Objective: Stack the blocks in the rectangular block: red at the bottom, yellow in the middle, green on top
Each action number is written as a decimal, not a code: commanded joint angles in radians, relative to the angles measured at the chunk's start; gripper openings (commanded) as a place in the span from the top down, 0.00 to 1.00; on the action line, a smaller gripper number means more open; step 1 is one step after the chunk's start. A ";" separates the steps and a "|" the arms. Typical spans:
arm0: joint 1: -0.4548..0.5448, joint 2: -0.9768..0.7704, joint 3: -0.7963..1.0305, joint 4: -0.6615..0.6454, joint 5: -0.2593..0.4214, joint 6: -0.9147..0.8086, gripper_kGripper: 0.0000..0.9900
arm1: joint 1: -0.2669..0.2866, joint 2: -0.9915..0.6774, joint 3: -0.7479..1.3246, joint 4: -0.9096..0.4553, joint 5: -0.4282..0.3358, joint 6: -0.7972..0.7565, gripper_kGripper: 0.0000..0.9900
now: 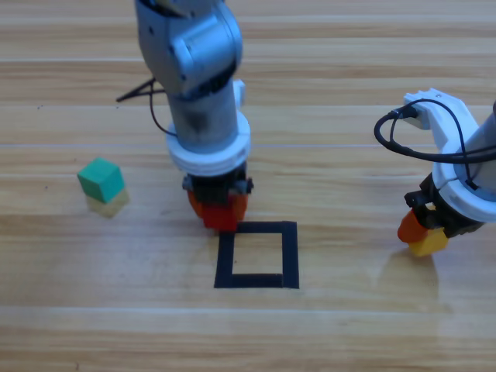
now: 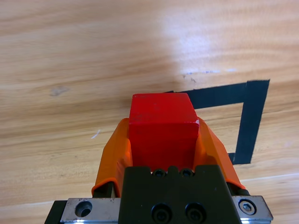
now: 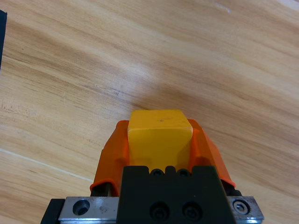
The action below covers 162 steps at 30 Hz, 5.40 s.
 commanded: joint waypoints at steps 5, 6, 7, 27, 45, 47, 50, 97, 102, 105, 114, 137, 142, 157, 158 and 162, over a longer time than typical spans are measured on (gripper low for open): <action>-0.108 0.042 -0.043 0.008 -0.009 0.028 0.91 | -0.019 -0.101 0.044 -0.003 -0.025 0.032 0.97; -0.116 0.039 -0.041 0.008 -0.004 0.009 0.91 | -0.019 -0.101 0.045 -0.003 -0.027 0.032 0.97; -0.124 0.038 -0.043 0.008 0.002 -0.006 0.91 | -0.019 -0.103 0.045 -0.003 -0.025 0.032 0.97; -0.181 0.038 -0.015 -0.001 0.044 -0.305 0.90 | -0.021 -0.103 0.051 -0.003 -0.009 0.025 0.97; -0.200 0.091 -0.009 -0.009 0.067 -0.291 0.89 | -0.019 -0.097 0.053 -0.007 -0.009 0.025 0.97; -0.200 0.093 -0.009 -0.009 0.068 -0.291 0.89 | -0.021 -0.095 0.053 -0.007 -0.010 0.025 0.97; -0.200 0.093 -0.011 -0.009 0.070 -0.291 0.89 | -0.019 -0.095 0.053 -0.009 -0.010 0.025 0.97; 0.008 -0.462 -0.005 0.054 0.254 -0.270 0.00 | 0.095 -0.157 -0.064 0.154 -0.013 0.252 0.98; 0.135 -0.755 0.419 -0.207 0.258 -0.120 0.00 | 0.202 -0.068 -0.220 0.273 -0.029 0.362 0.98; 0.203 -0.890 0.606 -0.340 0.200 -0.029 0.00 | 0.253 -0.019 -0.298 0.322 -0.048 0.423 0.98; 0.221 -1.005 0.772 -0.431 0.131 0.077 0.02 | 0.343 0.204 -0.627 0.526 -0.102 0.542 0.98; 0.221 -0.979 0.830 -0.482 0.105 0.080 0.01 | 0.361 0.465 -0.987 0.688 -0.114 0.627 0.97; 0.223 -0.976 0.847 -0.494 0.099 0.077 0.01 | 0.361 0.485 -0.999 0.688 -0.116 0.631 0.97; 0.221 -0.978 0.856 -0.500 0.093 0.075 0.02 | 0.361 0.506 -1.002 0.692 -0.124 0.635 0.97; 0.221 -0.976 0.856 -0.500 0.093 0.074 0.02 | 0.361 0.508 -1.002 0.692 -0.124 0.635 0.97; 0.221 -0.975 0.856 -0.503 0.093 0.074 0.02 | 0.361 0.512 -1.002 0.692 -0.124 0.635 0.97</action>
